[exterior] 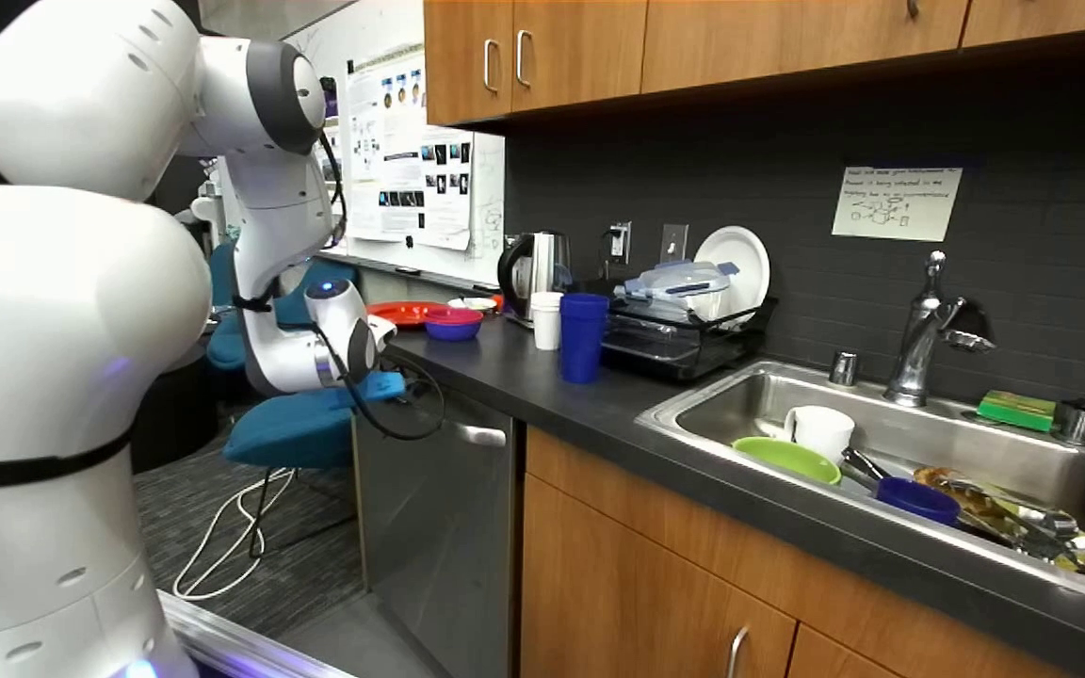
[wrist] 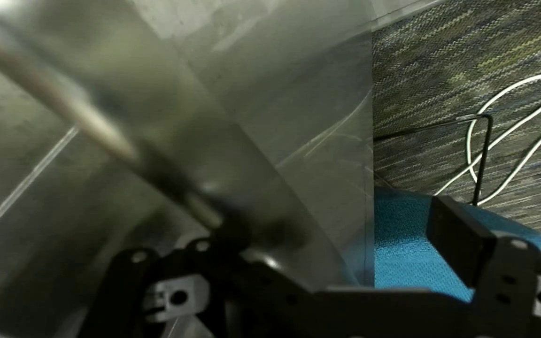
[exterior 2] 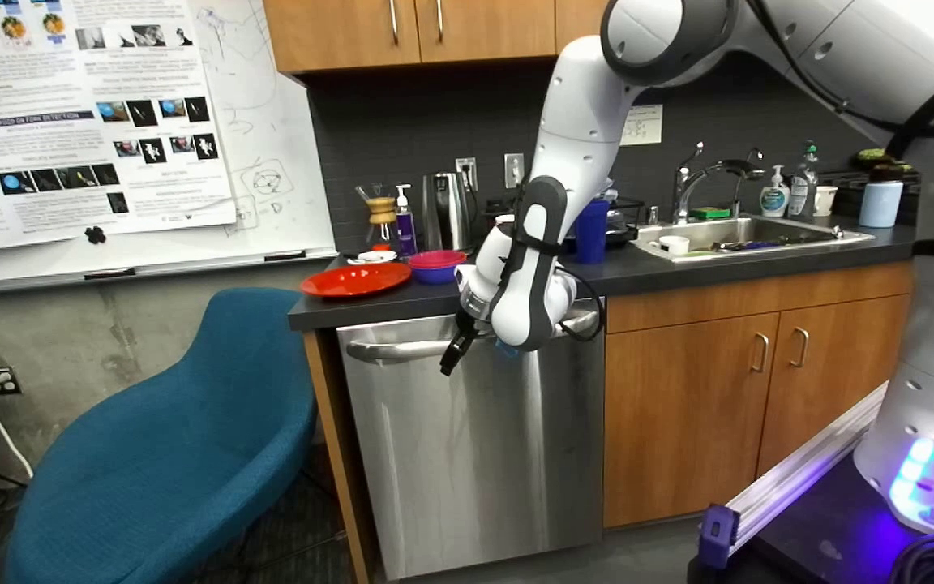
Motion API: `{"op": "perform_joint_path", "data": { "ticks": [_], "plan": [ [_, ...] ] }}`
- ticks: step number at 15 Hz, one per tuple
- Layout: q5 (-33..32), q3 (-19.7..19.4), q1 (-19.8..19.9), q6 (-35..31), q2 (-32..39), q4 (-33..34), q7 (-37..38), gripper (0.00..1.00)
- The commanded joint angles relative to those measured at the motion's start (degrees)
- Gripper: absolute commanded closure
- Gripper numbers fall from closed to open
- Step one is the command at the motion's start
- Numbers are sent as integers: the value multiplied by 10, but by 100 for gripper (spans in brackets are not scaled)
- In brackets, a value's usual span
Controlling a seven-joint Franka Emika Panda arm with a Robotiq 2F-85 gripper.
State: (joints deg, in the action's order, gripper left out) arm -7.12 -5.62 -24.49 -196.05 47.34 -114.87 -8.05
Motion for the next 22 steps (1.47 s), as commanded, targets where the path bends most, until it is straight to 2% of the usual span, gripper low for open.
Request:
{"op": "perform_joint_path", "data": {
  "ticks": [1,2,3,4,6,7,10,12,13,14,22],
  "plan": [
    [21,18,-17,18,22,-45,6,0],
    [33,-4,-40,18,22,-45,4,0],
    [76,-78,-115,16,25,-45,2,0],
    [88,-104,-139,13,29,-46,-8,0],
    [118,-159,-214,16,40,-61,-22,0],
    [126,-182,-246,19,48,-64,-29,0],
    [113,-211,-288,15,83,-53,-56,0],
    [102,-223,-305,16,94,-52,-74,0],
    [100,-241,-268,2,67,-20,-78,0],
    [101,-246,-271,-1,69,-20,-79,0],
    [101,-245,-271,0,69,-17,-77,0]
  ]
}}
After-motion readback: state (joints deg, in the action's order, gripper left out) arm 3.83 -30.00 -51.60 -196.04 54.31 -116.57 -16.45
